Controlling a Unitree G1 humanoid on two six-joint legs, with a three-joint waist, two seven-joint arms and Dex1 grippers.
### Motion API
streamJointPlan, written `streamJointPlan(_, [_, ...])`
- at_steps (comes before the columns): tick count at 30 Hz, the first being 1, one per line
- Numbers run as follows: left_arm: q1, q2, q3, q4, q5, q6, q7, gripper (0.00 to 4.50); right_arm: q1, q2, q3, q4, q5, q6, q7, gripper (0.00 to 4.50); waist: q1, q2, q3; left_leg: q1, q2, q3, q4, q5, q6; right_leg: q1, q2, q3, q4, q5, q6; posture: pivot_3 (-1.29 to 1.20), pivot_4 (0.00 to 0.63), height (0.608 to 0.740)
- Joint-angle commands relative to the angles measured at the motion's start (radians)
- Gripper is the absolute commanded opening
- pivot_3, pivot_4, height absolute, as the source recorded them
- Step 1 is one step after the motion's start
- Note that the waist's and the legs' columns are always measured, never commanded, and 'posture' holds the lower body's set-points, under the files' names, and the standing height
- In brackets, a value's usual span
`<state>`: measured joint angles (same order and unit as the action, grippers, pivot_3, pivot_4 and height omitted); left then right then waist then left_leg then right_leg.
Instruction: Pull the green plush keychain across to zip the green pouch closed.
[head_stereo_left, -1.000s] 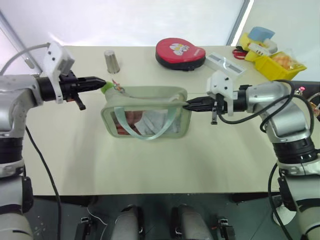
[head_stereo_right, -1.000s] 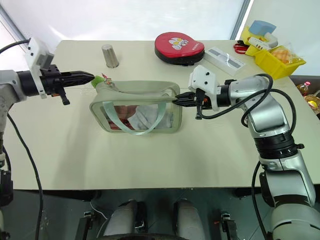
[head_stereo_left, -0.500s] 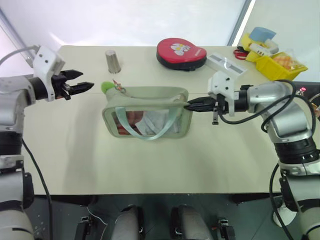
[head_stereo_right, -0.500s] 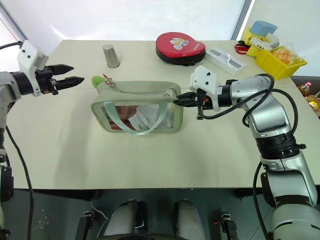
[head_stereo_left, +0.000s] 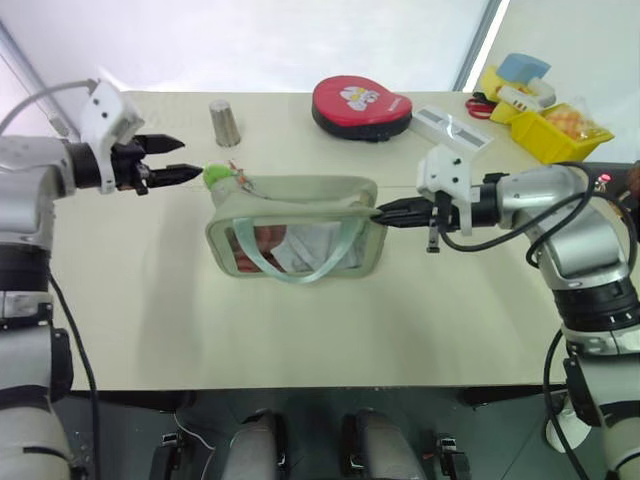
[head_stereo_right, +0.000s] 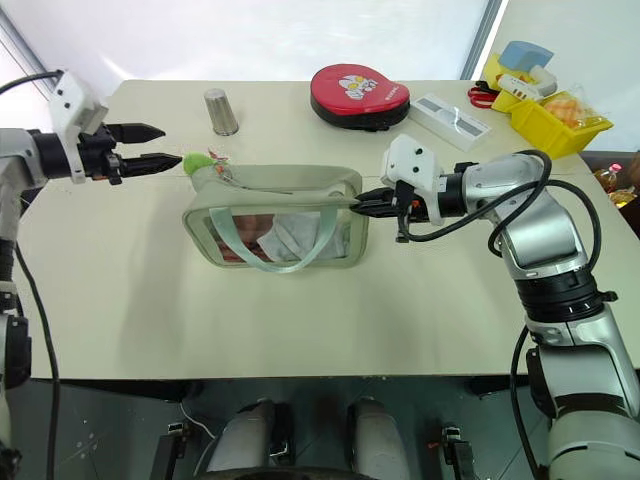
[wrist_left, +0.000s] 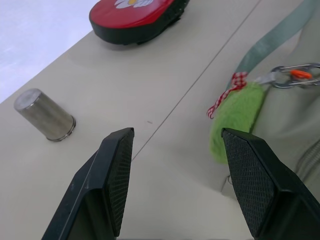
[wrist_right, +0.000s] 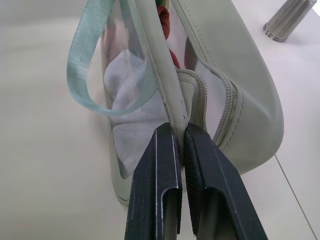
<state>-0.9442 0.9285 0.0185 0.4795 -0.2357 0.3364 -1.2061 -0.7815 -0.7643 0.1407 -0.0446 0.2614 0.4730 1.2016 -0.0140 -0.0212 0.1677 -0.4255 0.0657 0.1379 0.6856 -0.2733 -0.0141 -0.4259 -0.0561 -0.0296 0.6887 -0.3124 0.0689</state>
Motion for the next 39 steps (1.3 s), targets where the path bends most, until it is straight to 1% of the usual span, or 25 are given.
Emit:
streamJointPlan(1, [-0.042, 0.014, -0.001, 0.03, 0.025, -0.036, -0.02, 2.97, -0.006, -0.011, -0.028, -0.026, 0.011, -0.005, -0.008, 0.0, 0.0, 0.0, 0.0, 0.0, 0.0, 0.0, 0.0, 0.0, 0.0, 0.0, 0.0, 0.0, 0.0, 0.0, 0.0, 0.0, 0.15, 0.74])
streamJointPlan(7, [-0.057, -0.022, -0.017, 0.048, 0.039, -0.043, -0.039, 2.97, -0.007, -0.011, -0.027, -0.03, 0.013, 0.0, -0.012, 0.0, 0.0, 0.0, 0.0, 0.0, 0.0, 0.0, 0.0, 0.0, 0.0, 0.0, 0.0, 0.0, 0.0, 0.0, 0.0, 0.0, 0.15, 0.74])
streamJointPlan(13, [-0.037, -0.016, -0.023, 0.019, 0.026, -0.017, -0.082, 2.97, -0.001, -0.015, -0.029, -0.038, 0.014, 0.006, -0.015, 0.0, -0.001, 0.0, 0.0, 0.0, 0.0, 0.0, 0.0, 0.0, 0.0, 0.0, 0.0, 0.0, 0.0, 0.0, 0.0, 0.0, 0.15, 0.74])
streamJointPlan(23, [-0.022, -0.04, -0.03, 0.036, 0.038, -0.034, -0.087, 2.97, 0.002, -0.013, -0.028, -0.041, 0.014, 0.008, -0.024, 0.0, 0.0, 0.0, 0.0, 0.0, 0.0, 0.0, 0.0, 0.0, 0.0, 0.0, 0.0, 0.0, 0.0, 0.0, 0.0, 0.0, 0.15, 0.74])
streamJointPlan(26, [-0.018, -0.044, -0.028, 0.051, 0.039, -0.045, -0.084, 2.17, 0.003, -0.013, -0.028, -0.043, 0.015, 0.01, -0.026, 0.0, 0.0, 0.0, 0.0, 0.0, 0.0, 0.0, 0.0, 0.0, 0.0, 0.0, 0.0, 0.0, 0.0, 0.0, 0.0, 0.0, 0.15, 0.74])
streamJointPlan(28, [-0.015, -0.046, -0.026, 0.051, 0.034, -0.045, -0.09, 1.23, 0.004, -0.013, -0.028, -0.043, 0.015, 0.01, -0.026, 0.0, 0.0, 0.0, 0.0, 0.0, 0.0, 0.0, 0.0, 0.0, 0.0, 0.0, 0.0, 0.0, 0.0, 0.0, 0.0, 0.0, 0.15, 0.74])
streamJointPlan(30, [-0.012, -0.05, -0.02, 0.044, 0.022, -0.035, -0.098, 0.15, 0.005, -0.013, -0.029, -0.044, 0.015, 0.011, -0.026, 0.0, -0.001, 0.0, 0.0, 0.0, 0.0, 0.0, 0.0, 0.0, 0.0, 0.0, 0.0, 0.0, 0.0, 0.0, 0.0, 0.0, 0.15, 0.74])
streamJointPlan(31, [-0.011, -0.05, -0.02, 0.04, 0.021, -0.032, -0.101, 0.03, 0.005, -0.013, -0.029, -0.044, 0.016, 0.012, -0.026, 0.0, -0.001, 0.0, 0.0, 0.0, 0.0, 0.0, 0.0, 0.0, 0.0, 0.0, 0.0, 0.0, 0.0, 0.0, 0.0, 0.0, 0.15, 0.74])
streamJointPlan(35, [-0.005, -0.048, -0.018, 0.023, 0.02, -0.025, -0.109, 0.03, 0.004, -0.012, -0.03, -0.042, 0.016, 0.012, -0.028, 0.0, -0.001, 0.0, 0.0, 0.0, 0.0, 0.0, 0.0, 0.0, 0.0, 0.0, 0.0, 0.0, 0.0, 0.0, 0.0, 0.0, 0.15, 0.74])
streamJointPlan(39, [-0.037, -0.048, -0.007, 0.023, 0.027, -0.01, -0.066, 0.03, 0.0, -0.012, -0.029, -0.037, 0.015, 0.008, -0.029, 0.0, -0.001, 0.0, 0.0, 0.0, 0.0, 0.0, 0.0, 0.0, 0.0, 0.0, 0.0, 0.0, 0.0, 0.0, 0.0, 0.0, 0.15, 0.74])
